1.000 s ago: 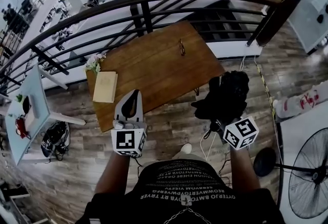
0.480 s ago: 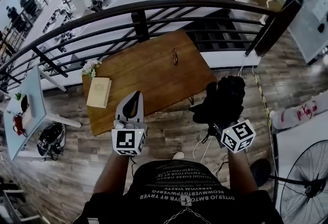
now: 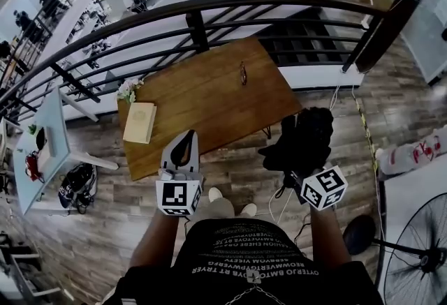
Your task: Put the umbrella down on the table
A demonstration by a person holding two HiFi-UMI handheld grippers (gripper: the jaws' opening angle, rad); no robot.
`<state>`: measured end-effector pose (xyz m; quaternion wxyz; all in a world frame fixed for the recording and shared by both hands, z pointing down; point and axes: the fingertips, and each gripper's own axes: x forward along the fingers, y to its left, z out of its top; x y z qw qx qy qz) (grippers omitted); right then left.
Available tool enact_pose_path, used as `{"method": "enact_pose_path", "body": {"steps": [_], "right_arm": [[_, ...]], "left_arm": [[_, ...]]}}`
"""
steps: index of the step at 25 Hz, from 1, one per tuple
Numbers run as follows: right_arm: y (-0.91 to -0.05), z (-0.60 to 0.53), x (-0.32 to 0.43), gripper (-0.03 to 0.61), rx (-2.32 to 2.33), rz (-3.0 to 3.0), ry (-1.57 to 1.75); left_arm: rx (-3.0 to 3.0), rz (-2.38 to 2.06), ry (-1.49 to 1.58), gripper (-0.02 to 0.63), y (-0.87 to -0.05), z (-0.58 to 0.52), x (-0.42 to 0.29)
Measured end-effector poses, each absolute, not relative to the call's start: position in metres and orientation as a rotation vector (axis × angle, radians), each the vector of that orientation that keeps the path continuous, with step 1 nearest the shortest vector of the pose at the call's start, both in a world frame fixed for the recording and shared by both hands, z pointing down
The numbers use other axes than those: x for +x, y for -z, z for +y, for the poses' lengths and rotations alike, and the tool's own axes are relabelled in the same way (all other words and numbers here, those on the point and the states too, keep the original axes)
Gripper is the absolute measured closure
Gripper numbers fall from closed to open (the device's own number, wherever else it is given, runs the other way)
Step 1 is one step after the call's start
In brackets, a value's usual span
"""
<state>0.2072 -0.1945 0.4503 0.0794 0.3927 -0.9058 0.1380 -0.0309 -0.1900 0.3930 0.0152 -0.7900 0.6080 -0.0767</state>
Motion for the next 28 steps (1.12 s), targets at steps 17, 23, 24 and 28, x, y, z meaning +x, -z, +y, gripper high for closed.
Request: {"method": "enact_pose_path", "body": {"steps": [17, 23, 24, 28], "right_arm": [[-0.456, -0.217, 0.181, 0.336, 1.174, -2.726, -0.434], [-0.451, -0.242, 0.162, 0.336, 1.16, -2.695, -0.391], [-0.45, -0.247, 0.16, 0.336, 1.16, -2.688, -0.385], [-0.446, -0.267, 0.152, 0.336, 1.163, -2.675, -0.377]], "left_arm": [[-2.49, 1.873, 0.303, 0.584, -0.415, -0.203, -0.053], [-2.498, 1.872, 0.321, 0.584, -0.414, -0.233, -0.069], [-2.502, 1.868, 0.33, 0.584, -0.415, -0.238, -0.071], [-2.509, 1.867, 0.353, 0.584, -0.418, -0.259, -0.083]]}}
